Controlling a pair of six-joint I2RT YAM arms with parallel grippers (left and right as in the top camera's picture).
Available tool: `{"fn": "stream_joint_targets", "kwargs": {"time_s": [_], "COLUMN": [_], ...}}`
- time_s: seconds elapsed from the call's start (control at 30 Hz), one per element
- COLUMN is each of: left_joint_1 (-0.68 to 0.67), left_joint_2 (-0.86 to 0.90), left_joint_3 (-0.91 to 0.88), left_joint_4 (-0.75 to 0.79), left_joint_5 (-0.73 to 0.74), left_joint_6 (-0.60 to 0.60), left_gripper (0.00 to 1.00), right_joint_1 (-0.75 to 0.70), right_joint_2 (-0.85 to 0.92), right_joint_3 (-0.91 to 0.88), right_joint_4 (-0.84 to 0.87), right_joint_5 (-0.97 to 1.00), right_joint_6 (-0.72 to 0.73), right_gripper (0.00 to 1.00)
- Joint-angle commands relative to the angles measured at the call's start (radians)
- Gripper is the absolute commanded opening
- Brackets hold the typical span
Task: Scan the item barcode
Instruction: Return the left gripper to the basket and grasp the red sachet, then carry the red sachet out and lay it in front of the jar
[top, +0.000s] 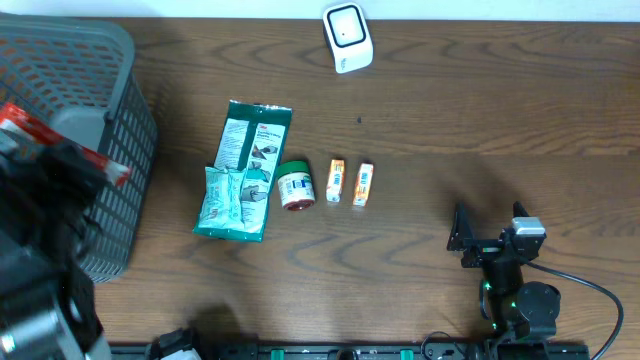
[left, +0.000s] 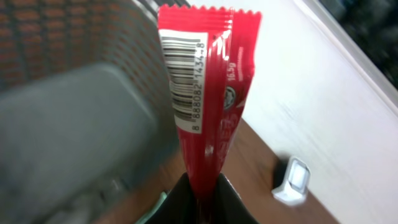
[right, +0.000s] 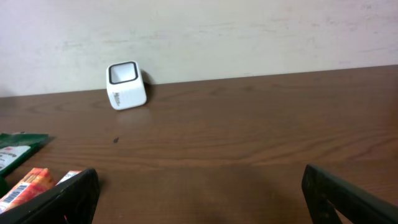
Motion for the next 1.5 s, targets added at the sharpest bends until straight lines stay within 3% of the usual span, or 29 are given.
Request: {"fn": "stream_joint_targets", "kwargs": {"time_s": [0.0, 0.4, 0.7, 0.77, 0.87, 1.13, 1.27, 1.47], "left_joint_1": [-0.104, -0.392, -0.573, -0.624, -0.639, -0.635, -0.635, -0.635], "left_joint_2": [-0.016, 0.174, 0.488, 0.647, 0.742, 0.735, 0.728, 0.728], "left_joint_3": [0.009, -0.044, -0.085, -0.085, -0.085, -0.085, -0.085, -0.085], "left_joint_4": [-0.055, -0.226, -0.224, -0.189, -0.138, -0.049, -0.128, -0.229], "left_joint_5": [0.002, -0.01, -0.01, -0.01, -0.017, -0.016, -0.017, -0.042], "left_joint_6": [0.021, 0.022, 0.022, 0.024, 0.053, 0.106, 0.122, 0.122], "left_gripper": [0.12, 0.14, 0.15, 0.14, 0.15, 0.31, 0.43, 0.5], "right_joint_1": [0.008, 0.008, 0.008, 0.008, 0.008, 0.008, 0.008, 0.008], "right_joint_2": [-0.004, -0.004, -0.004, -0.004, -0.004, -0.004, -0.004, -0.004], "right_joint_3": [-0.002, -0.002, -0.002, -0.002, -0.002, -0.002, -0.002, -0.002], "right_joint_4": [-0.003, -0.003, -0.003, -0.003, -0.003, -0.003, -0.003, -0.003], "right_joint_5": [-0.004, -0.004, -0.004, -0.004, -0.004, -0.004, -0.004, -0.004], "right_joint_6": [0.014, 0.014, 0.014, 0.014, 0.014, 0.014, 0.014, 0.014], "right_gripper": [0.99, 0.99, 0.99, 0.99, 0.99, 0.99, 0.99, 0.99]}}
